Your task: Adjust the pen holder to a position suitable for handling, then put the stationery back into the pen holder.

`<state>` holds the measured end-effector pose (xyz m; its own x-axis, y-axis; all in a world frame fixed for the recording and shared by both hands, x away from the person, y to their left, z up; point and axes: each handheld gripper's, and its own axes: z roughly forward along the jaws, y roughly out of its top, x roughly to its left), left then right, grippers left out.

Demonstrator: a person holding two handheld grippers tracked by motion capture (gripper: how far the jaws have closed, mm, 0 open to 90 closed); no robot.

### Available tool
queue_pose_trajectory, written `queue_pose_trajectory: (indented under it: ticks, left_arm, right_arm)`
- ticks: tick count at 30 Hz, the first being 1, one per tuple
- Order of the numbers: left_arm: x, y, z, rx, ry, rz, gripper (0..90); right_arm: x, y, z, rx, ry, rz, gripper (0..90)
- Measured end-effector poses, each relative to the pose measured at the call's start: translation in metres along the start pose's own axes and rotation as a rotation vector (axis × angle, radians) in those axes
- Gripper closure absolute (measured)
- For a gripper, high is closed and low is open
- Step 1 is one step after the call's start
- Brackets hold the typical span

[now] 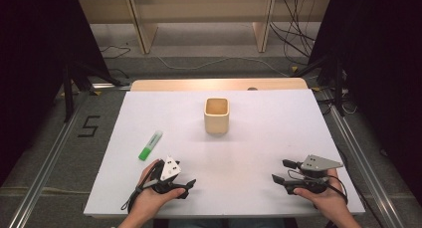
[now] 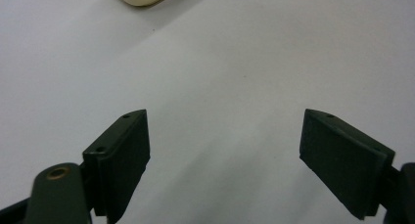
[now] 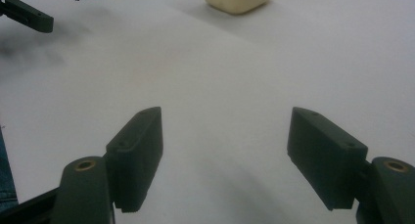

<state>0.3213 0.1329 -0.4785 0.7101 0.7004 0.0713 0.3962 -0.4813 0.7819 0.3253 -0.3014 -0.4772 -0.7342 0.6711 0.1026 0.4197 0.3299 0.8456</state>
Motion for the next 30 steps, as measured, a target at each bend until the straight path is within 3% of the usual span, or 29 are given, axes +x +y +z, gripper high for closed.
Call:
queue_pose_trajectory:
  ticks: [30]
  left_arm:
    - [0.004, -0.0013, -0.0038, -0.027, 0.043, -0.008, 23.4]
  right_arm:
    - [0.0014, 0.0028, 0.0043, -0.001, 0.004, -0.002, 29.9]
